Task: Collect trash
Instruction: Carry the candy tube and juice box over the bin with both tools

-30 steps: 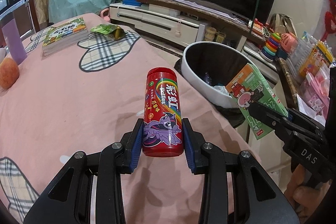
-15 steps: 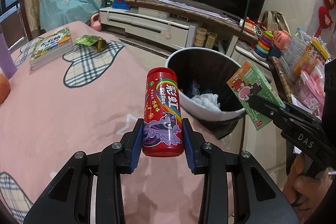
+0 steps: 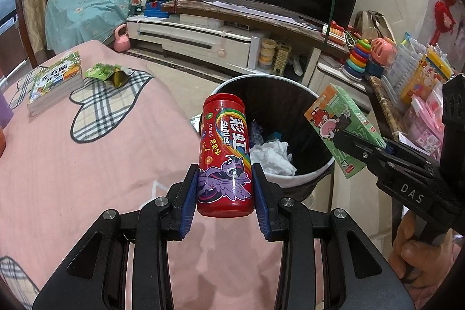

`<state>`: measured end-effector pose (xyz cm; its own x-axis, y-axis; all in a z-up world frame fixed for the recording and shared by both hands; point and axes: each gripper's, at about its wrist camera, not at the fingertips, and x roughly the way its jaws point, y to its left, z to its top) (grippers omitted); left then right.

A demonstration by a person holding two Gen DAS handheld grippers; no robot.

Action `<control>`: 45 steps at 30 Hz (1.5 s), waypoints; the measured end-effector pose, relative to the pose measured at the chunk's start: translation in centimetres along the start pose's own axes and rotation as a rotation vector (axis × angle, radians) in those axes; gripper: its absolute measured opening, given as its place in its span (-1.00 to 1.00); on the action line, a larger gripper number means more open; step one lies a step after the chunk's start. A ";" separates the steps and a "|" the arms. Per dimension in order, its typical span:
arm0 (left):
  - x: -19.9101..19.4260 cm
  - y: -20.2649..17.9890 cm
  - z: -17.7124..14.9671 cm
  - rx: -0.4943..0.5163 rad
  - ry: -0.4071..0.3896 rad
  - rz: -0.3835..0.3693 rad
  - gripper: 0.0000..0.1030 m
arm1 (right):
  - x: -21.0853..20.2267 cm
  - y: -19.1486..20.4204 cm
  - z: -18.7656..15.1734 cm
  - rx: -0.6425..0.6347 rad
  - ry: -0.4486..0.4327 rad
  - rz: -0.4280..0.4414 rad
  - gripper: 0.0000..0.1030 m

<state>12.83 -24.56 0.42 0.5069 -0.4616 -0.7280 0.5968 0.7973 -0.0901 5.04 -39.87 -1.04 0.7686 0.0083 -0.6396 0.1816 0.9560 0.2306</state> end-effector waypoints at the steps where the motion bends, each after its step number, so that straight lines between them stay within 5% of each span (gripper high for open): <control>1: 0.1 -0.1 0.1 0.003 0.000 0.000 -0.35 | 0.0 -0.1 0.0 -0.001 0.000 -0.002 -0.39; 45: 4.4 -3.1 3.3 0.079 0.063 0.015 -0.35 | 3.0 -2.8 2.1 0.018 0.076 -0.011 -0.39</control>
<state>15.28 -30.30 -0.31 0.4773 -0.4229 -0.7703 0.6378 0.7697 -0.0274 8.14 -43.19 -2.05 0.7178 0.0207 -0.6959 0.2011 0.9508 0.2356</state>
